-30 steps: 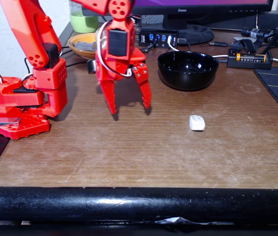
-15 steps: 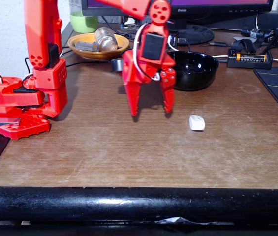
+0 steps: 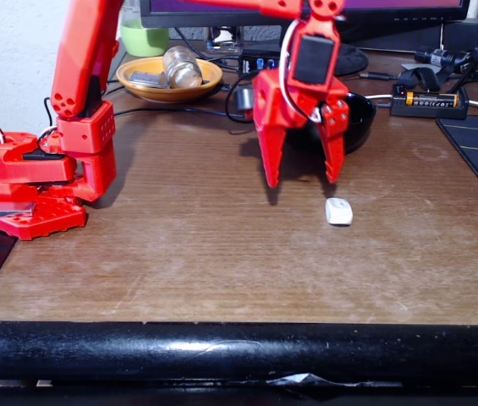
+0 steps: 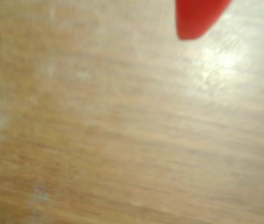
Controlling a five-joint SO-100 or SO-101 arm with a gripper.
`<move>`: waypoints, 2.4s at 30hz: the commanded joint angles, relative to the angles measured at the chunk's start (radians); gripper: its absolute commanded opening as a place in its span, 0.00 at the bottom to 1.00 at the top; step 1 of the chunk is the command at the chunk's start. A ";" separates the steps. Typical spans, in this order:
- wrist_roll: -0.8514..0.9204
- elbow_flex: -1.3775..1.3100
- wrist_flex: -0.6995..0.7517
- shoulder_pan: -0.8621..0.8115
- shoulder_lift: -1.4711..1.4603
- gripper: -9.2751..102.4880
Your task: Ramasse la gomme et mets-la dans le bol.
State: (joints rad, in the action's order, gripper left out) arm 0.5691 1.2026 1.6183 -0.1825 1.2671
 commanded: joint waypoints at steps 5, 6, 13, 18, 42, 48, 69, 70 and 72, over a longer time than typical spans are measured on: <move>-0.003 -0.256 0.072 0.009 -0.121 0.35; -0.002 -0.305 0.094 0.012 -0.149 0.35; -0.002 -0.526 0.176 0.035 -0.225 0.34; -0.005 -0.511 0.178 0.037 -0.255 0.34; -0.049 -0.678 0.178 0.078 -0.442 0.34; -0.044 -0.721 0.178 0.061 -0.489 0.34; -0.043 -0.765 0.178 0.063 -0.554 0.34; -0.043 -0.773 0.178 0.061 -0.560 0.34; -0.044 -0.784 0.178 0.061 -0.574 0.34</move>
State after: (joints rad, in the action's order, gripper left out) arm 0.5262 0.4924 1.7595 -0.1227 0.6688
